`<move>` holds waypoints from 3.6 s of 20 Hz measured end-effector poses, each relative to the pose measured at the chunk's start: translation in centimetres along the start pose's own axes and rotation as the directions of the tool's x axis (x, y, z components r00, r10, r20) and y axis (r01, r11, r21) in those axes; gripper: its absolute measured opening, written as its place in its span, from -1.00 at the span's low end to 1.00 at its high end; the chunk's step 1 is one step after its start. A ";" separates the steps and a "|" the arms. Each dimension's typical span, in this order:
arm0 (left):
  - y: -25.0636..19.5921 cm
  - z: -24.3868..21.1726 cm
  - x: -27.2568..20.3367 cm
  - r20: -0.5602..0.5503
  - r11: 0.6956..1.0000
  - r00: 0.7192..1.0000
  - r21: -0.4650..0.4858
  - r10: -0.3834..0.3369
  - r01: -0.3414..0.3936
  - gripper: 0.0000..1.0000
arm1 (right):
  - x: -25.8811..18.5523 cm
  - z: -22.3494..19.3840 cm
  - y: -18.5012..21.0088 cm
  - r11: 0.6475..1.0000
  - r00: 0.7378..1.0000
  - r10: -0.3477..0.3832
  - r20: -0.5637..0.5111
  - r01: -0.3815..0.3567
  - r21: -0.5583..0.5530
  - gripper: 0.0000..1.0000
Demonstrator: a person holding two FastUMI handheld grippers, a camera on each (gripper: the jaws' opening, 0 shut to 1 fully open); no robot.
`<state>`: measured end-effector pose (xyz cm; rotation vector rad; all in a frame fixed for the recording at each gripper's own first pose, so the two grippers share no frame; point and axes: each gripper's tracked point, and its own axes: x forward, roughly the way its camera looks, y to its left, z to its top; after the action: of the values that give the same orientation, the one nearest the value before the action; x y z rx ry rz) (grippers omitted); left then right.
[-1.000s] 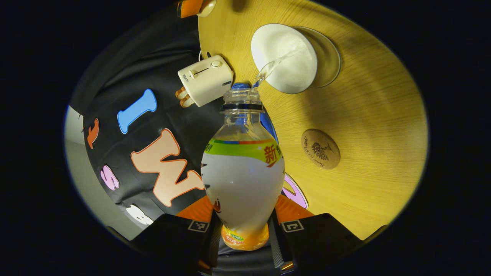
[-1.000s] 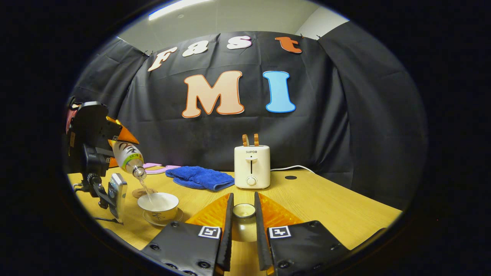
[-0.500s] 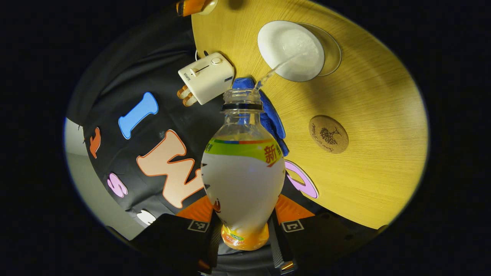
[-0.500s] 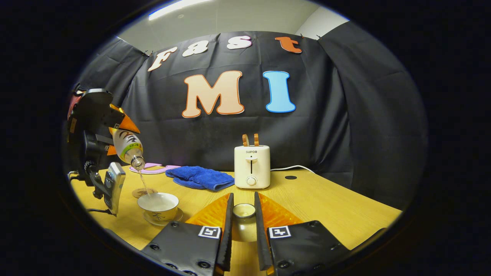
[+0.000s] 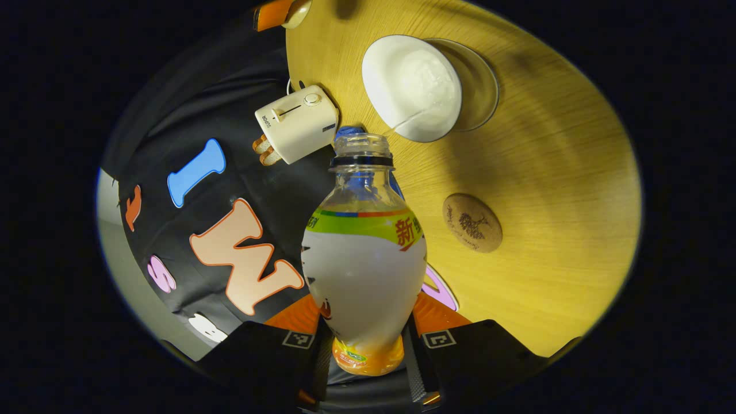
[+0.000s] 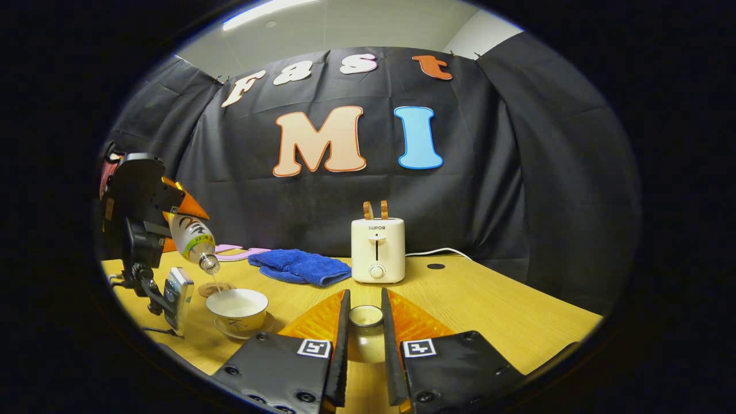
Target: Open the teacup lid with one hand, grasp the water bottle and pour water into the teacup with the other hand; after pouring, place the water bottle on the coaster and then close the teacup lid.
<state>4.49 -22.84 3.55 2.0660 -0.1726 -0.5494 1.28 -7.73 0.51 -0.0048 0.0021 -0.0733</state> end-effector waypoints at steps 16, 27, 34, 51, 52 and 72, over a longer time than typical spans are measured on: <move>1.8 2.6 -1.9 0.281 0.117 0.908 -0.959 0.310 0.257 0.03 | 0.0 -0.1 0.0 1.000 1.000 -0.005 -0.001 0.005 -0.001 -0.40; 1.2 -0.8 3.4 0.104 -0.434 0.903 -0.851 0.417 0.298 0.02 | 0.0 -0.1 -0.2 1.000 1.000 -0.012 -0.001 0.012 -0.002 -0.38; -0.8 0.8 5.8 0.135 -0.424 0.927 -0.859 0.351 0.286 0.04 | 0.0 -0.1 -0.3 1.000 1.000 -0.016 -0.001 0.016 -0.002 -0.34; -2.0 2.2 6.7 0.150 -0.395 0.939 -0.878 0.309 0.271 0.31 | 0.0 -0.2 -0.4 1.000 1.000 -0.014 -0.001 0.014 -0.002 -0.38; -1.9 2.2 6.7 0.148 -0.384 0.938 -0.884 0.313 0.267 0.37 | 0.0 -0.1 -0.3 1.000 1.000 -0.014 -0.001 0.014 -0.002 -0.38; -2.4 1.9 1.0 0.089 -0.393 0.910 -0.882 0.404 0.261 0.92 | -0.1 -0.1 0.4 1.000 1.000 0.010 0.002 -0.010 -0.001 -0.34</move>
<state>4.31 -23.41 0.34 -0.0264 -0.0080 -0.6306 1.25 -7.29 0.42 -0.0056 0.0004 -0.0628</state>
